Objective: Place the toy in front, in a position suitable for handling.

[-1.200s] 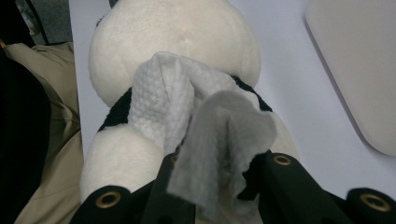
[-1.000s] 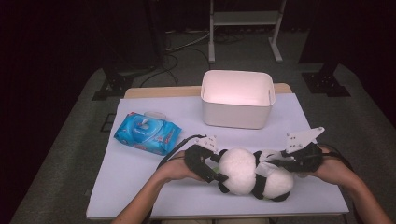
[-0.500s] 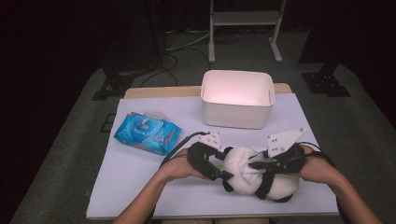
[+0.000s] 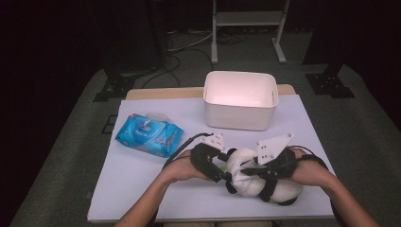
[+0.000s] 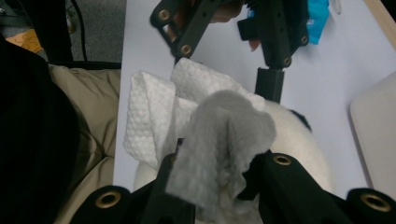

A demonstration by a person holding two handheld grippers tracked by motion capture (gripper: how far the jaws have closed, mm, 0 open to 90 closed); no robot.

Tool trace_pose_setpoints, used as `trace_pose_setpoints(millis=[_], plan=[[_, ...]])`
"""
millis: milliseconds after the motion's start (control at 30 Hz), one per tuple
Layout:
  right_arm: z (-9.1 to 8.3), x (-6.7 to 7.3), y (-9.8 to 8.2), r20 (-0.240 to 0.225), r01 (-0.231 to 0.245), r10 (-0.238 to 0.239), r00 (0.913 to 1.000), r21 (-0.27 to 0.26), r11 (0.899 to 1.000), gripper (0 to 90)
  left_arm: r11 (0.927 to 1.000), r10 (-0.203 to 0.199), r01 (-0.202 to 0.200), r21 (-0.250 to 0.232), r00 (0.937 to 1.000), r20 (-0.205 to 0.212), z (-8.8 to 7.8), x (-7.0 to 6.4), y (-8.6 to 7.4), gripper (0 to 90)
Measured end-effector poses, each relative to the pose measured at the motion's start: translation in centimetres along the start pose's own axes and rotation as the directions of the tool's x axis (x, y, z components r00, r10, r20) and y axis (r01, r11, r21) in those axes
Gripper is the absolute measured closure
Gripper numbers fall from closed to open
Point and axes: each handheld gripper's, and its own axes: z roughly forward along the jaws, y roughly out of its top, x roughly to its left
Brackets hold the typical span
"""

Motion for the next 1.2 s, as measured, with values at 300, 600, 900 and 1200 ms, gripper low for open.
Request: trace_pose_setpoints(millis=[300,600,900,1200], plan=[[-1.8,1.0,-2.7,0.014,-0.032,0.031,0.9994,0.025,0.999,79.1,0.9999,-0.011,0.011,-0.002,0.9999,0.002,0.1,0.1,0.0,30.3],[-2.2,-0.4,-2.3,0.053,-0.039,0.038,0.9979,0.029,0.999,79.1,1.0000,-0.001,0.001,0.002,0.9999,0.013,0.3,-0.1,0.3,30.2],[0.8,-2.8,0.7,0.013,-0.015,0.015,0.9998,0.026,1.000,79.1,0.9998,0.001,-0.001,0.018,1.0000,0.009,0.3,-0.2,-0.2,30.0],[0.4,-3.4,-1.0,0.019,-0.062,0.060,0.9980,0.070,0.996,79.1,0.9989,-0.023,0.023,0.041,0.9997,0.003,0.4,0.3,-1.3,28.1]])
